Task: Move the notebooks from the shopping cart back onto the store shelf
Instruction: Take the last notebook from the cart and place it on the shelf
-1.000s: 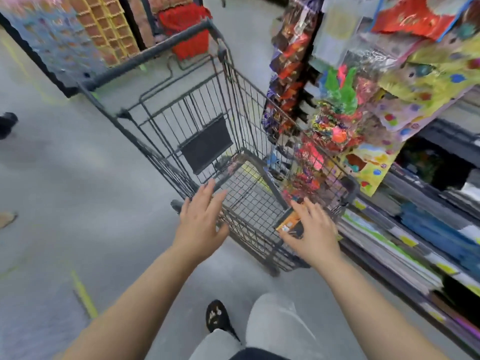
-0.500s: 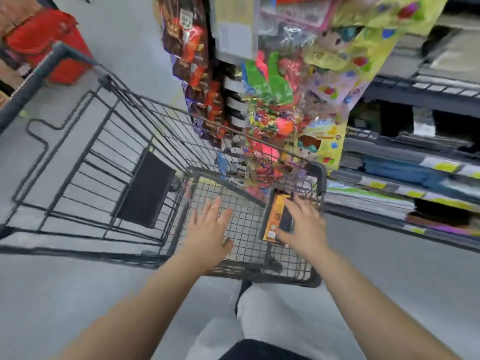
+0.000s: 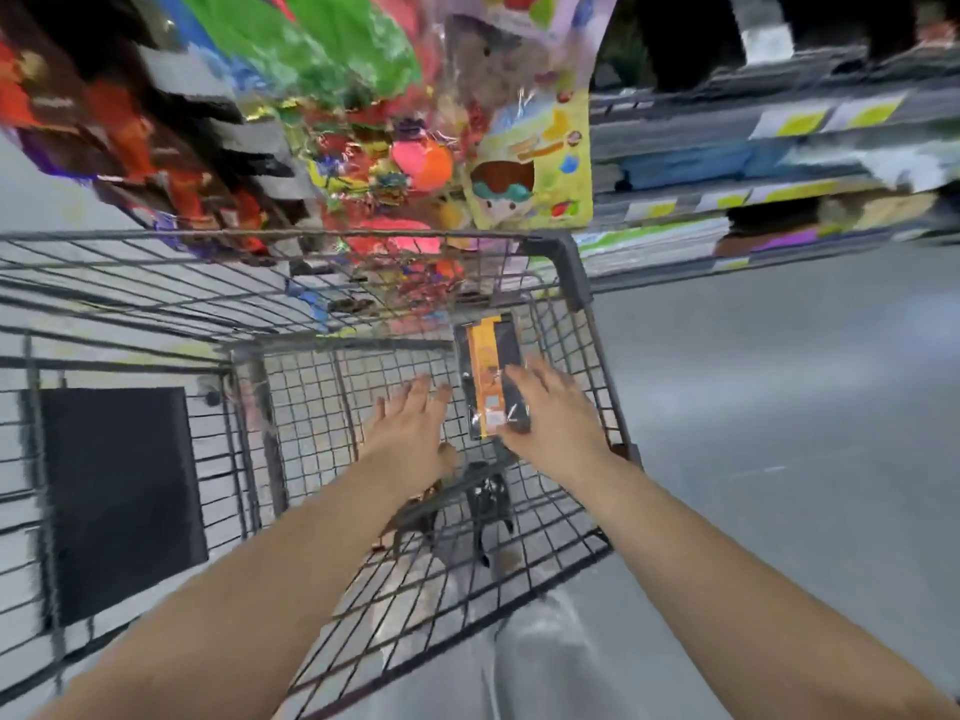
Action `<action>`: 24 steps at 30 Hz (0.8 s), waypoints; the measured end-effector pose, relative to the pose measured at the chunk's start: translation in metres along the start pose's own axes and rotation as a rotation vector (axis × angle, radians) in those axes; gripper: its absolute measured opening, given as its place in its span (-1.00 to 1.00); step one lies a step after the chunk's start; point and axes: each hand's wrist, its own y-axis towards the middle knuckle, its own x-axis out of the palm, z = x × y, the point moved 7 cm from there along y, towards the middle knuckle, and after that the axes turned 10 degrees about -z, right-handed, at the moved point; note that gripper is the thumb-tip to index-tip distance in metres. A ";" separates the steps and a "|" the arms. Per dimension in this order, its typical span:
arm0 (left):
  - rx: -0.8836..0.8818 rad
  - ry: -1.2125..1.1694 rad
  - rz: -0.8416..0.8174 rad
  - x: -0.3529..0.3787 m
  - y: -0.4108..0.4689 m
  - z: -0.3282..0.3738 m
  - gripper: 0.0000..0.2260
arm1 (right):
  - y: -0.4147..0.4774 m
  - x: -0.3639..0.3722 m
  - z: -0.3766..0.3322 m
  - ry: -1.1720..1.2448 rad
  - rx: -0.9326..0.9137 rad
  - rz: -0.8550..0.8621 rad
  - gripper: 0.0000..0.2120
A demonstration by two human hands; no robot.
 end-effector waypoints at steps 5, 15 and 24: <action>-0.045 0.008 -0.066 0.021 0.073 -0.011 -0.35 | 0.039 0.031 0.016 0.108 0.125 0.019 -0.35; -0.227 -0.738 -0.039 0.073 0.161 -0.006 -0.49 | 0.084 0.065 0.040 0.103 0.212 0.064 -0.44; -0.186 -0.943 0.097 0.072 0.133 -0.044 -0.63 | 0.094 0.095 0.045 0.332 0.375 -0.005 -0.37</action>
